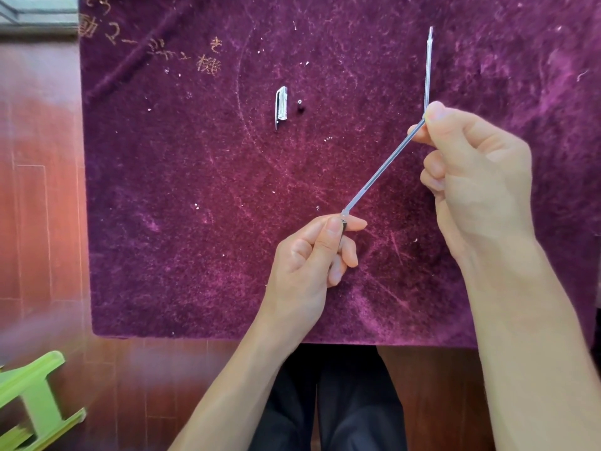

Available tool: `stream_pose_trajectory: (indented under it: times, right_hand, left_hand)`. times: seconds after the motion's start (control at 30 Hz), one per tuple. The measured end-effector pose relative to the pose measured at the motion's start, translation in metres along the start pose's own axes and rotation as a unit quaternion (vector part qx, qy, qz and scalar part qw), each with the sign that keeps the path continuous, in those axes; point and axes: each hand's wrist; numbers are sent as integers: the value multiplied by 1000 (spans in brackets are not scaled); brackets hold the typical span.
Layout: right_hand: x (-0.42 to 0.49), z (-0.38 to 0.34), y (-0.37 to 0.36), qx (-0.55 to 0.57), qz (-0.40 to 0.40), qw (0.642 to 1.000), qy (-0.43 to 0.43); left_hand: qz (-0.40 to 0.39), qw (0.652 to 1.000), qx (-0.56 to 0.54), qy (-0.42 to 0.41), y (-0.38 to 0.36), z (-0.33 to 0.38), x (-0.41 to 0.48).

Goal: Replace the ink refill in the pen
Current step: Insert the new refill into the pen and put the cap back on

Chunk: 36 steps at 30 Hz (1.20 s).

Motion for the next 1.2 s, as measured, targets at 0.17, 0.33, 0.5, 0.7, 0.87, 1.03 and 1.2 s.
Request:
stream_pose_trajectory:
  times: [0.17,0.33,0.5,0.7,0.87,1.03,1.2]
  right_hand:
    - [3,-7,-1,-23,-19,999,31]
    - [7,-12,-8,-57,-52,996,52]
    - [9,-14,-14,-57,-75,994,50]
    - [5,-9,-20,-68,-94,992,54]
    - [1,0,-23,-77,-105,990,60]
    - [-5,8,-28,-78,-131,987,58]
    - [-10,13,-28,-102,-150,982,52]
  left_hand:
    - [-3,1000,3,4,1,-2,0]
    - [-11,1000,-2,7,1,-4,-1]
    - [-6,1000,0,5,2,-3,1]
    - [-2,1000,-5,0,3,1,3]
    - [3,1000,-7,0,7,1,5]
    - [9,1000,-11,1,10,-1,8]
    - [18,1000,-12,2,13,-1,10]
Point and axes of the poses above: each hand's wrist, its own x-axis towards the middle knuckle, its own y-axis out of the back of the hand, z = x × y, and after that the axes turned 1 degree about -x, right-handed
